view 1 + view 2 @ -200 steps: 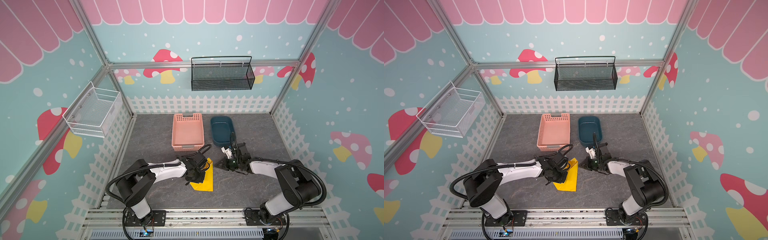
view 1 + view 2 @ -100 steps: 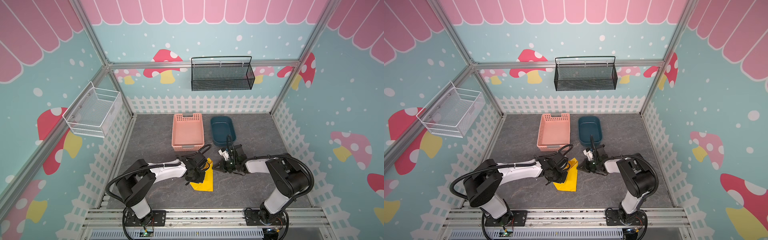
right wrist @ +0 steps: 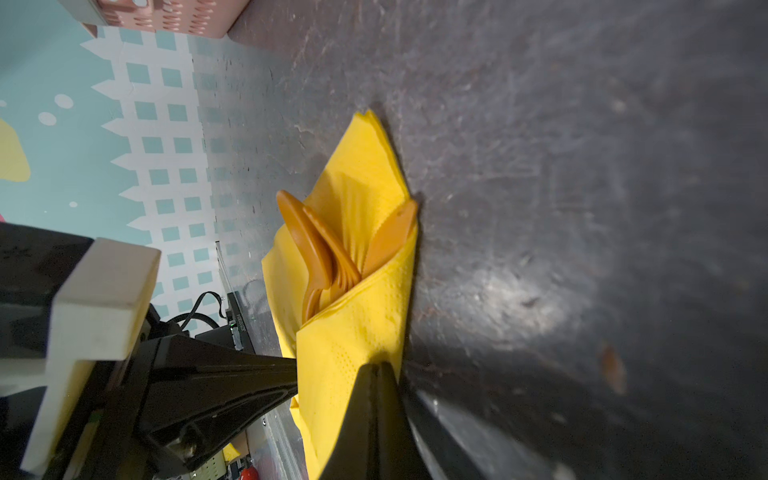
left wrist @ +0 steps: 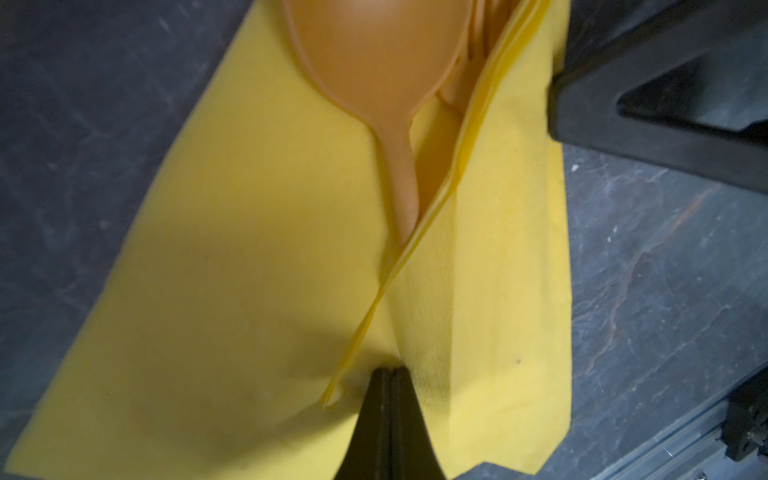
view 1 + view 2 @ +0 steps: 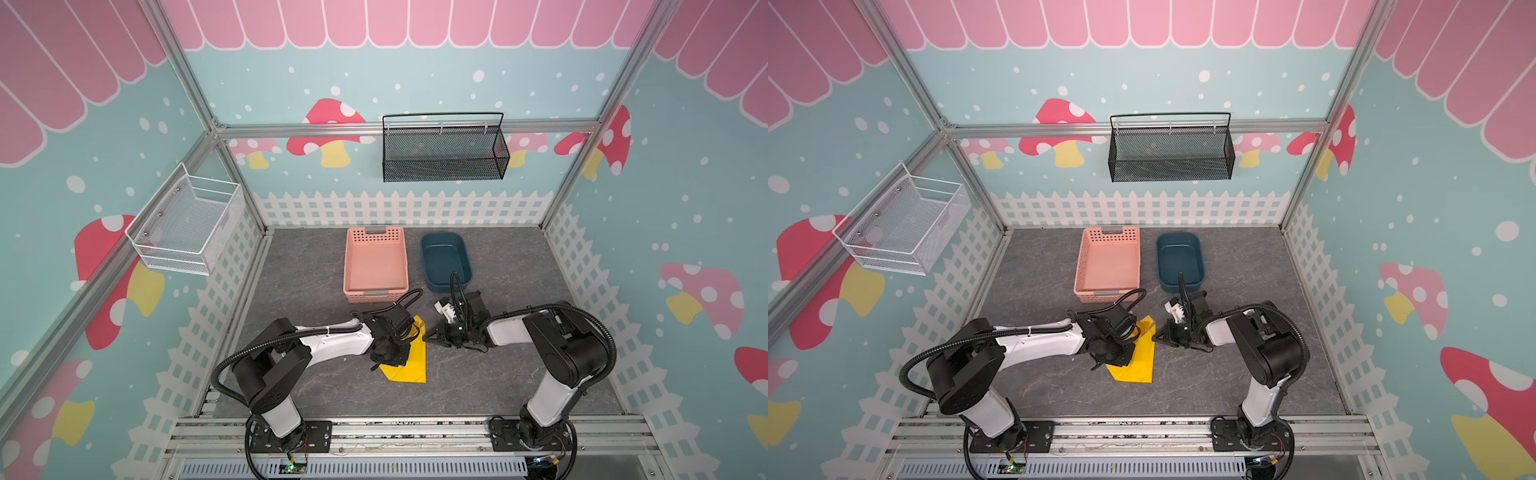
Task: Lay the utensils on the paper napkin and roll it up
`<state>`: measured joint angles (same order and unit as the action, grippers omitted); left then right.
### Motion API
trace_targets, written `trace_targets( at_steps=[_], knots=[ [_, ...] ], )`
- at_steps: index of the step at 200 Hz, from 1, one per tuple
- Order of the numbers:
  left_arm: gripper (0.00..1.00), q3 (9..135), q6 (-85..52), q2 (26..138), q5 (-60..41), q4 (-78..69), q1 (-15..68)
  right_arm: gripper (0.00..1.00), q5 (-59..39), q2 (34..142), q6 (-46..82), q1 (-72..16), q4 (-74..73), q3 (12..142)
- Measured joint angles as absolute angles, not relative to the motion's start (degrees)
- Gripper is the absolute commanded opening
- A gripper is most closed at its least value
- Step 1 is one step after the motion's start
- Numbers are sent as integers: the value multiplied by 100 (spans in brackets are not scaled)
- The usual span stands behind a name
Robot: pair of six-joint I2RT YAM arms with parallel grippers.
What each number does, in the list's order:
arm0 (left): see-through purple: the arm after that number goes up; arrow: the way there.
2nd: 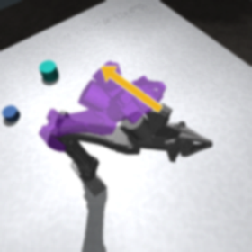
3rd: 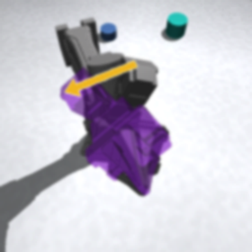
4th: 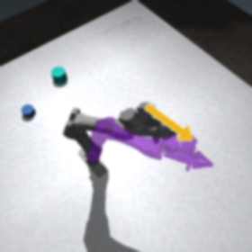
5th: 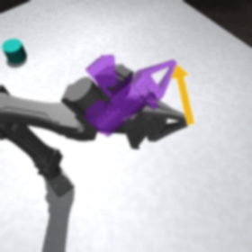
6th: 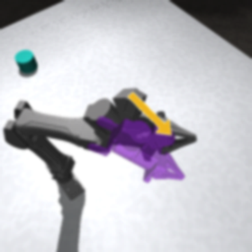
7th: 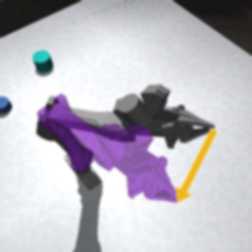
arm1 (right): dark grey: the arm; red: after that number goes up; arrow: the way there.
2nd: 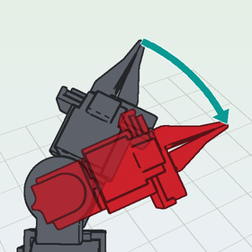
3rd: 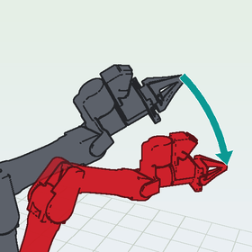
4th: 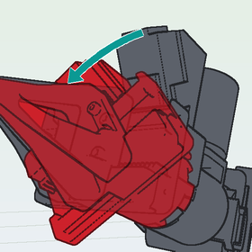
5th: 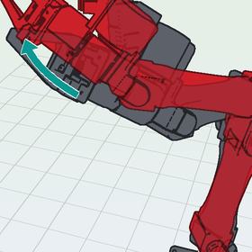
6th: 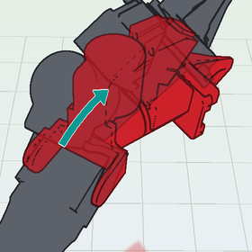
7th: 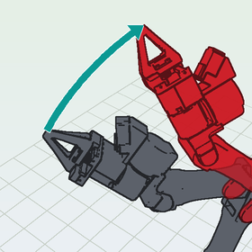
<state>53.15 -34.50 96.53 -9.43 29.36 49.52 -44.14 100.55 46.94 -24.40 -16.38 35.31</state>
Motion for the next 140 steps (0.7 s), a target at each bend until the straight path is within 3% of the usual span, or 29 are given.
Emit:
trace_targets(
  at_steps=[73,140],
  knots=[
    [0,5315,-3450,9653,-941,2936,4952,0,-4080,9765,4696,-2449,-1444,3671],
    [0,5315,-3450,9653,-941,2936,4952,0,-4073,10134,4637,-2438,-1494,3815]
  ],
)
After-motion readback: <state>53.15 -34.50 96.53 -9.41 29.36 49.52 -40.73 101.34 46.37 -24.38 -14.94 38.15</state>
